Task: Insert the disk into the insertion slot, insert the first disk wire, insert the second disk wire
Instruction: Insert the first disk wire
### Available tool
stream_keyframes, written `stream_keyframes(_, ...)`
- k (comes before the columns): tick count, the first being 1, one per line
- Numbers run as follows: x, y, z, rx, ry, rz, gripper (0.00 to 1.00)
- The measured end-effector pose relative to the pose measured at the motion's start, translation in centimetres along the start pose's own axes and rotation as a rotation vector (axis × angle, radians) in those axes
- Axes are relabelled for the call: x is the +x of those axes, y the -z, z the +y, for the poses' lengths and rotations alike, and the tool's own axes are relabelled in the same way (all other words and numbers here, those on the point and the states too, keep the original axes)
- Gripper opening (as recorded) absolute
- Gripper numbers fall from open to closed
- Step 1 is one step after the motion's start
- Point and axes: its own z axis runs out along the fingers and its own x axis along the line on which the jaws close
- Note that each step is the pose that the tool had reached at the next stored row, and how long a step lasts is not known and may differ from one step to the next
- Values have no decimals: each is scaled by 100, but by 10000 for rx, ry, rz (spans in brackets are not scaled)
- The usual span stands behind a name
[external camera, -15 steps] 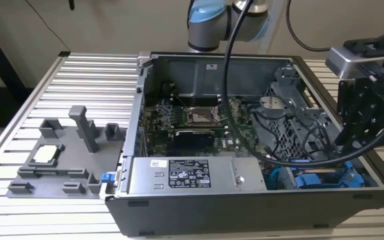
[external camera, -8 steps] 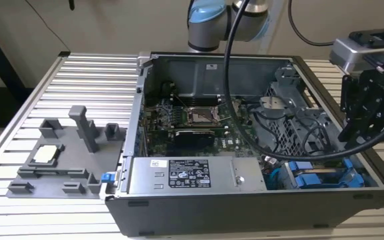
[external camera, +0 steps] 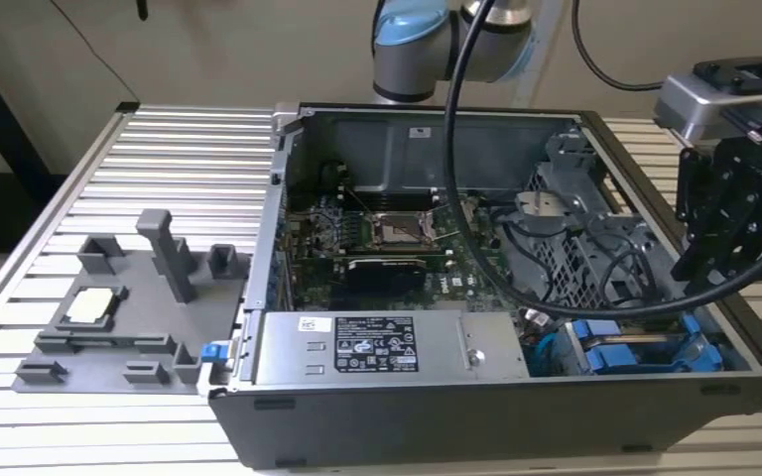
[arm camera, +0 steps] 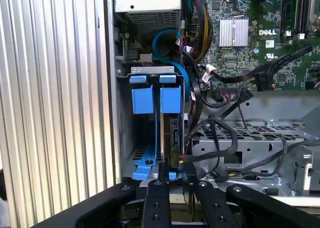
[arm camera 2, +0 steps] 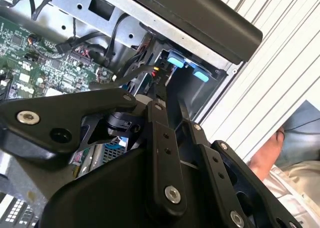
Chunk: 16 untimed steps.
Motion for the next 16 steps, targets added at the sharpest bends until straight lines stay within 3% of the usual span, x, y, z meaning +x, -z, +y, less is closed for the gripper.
stream_keyframes(3,0,1,0,-27,1,-7,26)
stream_keyframes(4,1,1,0,-37,-2,-41,26)
stream_keyframes(7,0,0,0,-66,-21,-304,26)
stream_keyframes(8,0,0,0,-74,-31,-454,26)
stream_keyframes(16,-5,1,27,-116,-121,-1910,26)
